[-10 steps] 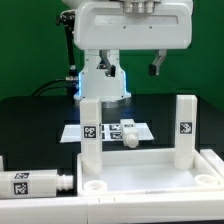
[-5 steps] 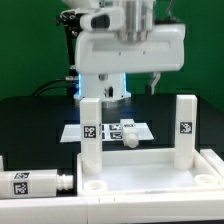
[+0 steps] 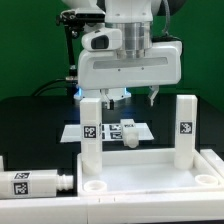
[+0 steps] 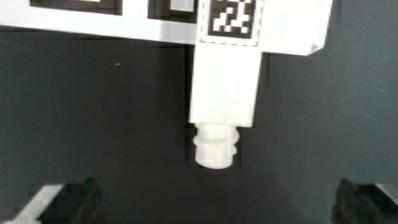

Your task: Assemble desk

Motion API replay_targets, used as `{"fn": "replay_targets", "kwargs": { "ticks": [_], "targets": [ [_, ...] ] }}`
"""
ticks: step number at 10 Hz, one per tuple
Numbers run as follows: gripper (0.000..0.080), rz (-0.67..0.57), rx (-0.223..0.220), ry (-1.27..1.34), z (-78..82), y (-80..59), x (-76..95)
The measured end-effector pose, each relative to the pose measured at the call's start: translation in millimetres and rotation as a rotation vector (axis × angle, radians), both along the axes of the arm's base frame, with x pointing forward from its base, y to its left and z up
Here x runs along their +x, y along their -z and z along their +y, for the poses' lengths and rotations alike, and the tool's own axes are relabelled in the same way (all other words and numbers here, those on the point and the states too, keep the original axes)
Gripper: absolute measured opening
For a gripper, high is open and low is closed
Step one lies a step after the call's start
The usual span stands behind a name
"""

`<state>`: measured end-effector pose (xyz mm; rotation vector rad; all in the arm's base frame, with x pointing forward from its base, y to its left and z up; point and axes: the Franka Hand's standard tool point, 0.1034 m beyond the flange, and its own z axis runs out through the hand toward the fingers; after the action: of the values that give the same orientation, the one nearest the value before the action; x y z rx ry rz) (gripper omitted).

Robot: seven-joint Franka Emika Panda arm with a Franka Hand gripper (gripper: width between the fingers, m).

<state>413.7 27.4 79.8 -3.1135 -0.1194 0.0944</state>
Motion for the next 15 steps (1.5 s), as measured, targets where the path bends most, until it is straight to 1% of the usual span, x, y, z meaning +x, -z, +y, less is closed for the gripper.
{"fn": "replay_targets", "kwargs": {
  "ticks": [1, 2, 3, 4, 5, 6, 7, 9, 10, 11, 12, 13, 14, 15],
  "targets": [
    [0.0648, -0.014, 0.009, 0.036, -3.4, 9.6, -6.3],
    [0.0648, -0.005, 0.008, 0.059, -3.5, 23.4, -17.4],
    [0.0648, 0.0, 0.007, 0.074, 0.3, 36.0, -22.3],
    [0.0648, -0.02, -0.003, 0.072, 2.5, 47.2, -22.9],
    [0.0648, -0.025, -0.011, 0.079, 1.1, 59.7, -25.9],
    [0.0648, -0.026, -0.013, 0.093, -1.3, 67.3, -27.6],
    [0.0648, -0.031, -0.015, 0.096, -1.4, 71.7, -28.3],
    [0.0648, -0.033, -0.015, 0.107, -1.1, 73.0, -28.6],
    [0.0533, -0.033, -0.015, 0.107, -1.1, 73.1, -28.6],
    [0.0398, -0.033, -0.015, 0.101, -1.1, 73.2, -28.7],
    [0.0398, -0.033, -0.014, 0.086, -1.1, 73.2, -28.7],
    [0.0282, -0.033, -0.014, 0.086, -1.1, 73.2, -28.7],
    [0.0283, -0.029, -0.012, 0.039, 0.3, 71.2, -28.6],
    [0.0283, -0.036, -0.01, -0.21, -0.3, 57.3, -22.5]
  ]
}}
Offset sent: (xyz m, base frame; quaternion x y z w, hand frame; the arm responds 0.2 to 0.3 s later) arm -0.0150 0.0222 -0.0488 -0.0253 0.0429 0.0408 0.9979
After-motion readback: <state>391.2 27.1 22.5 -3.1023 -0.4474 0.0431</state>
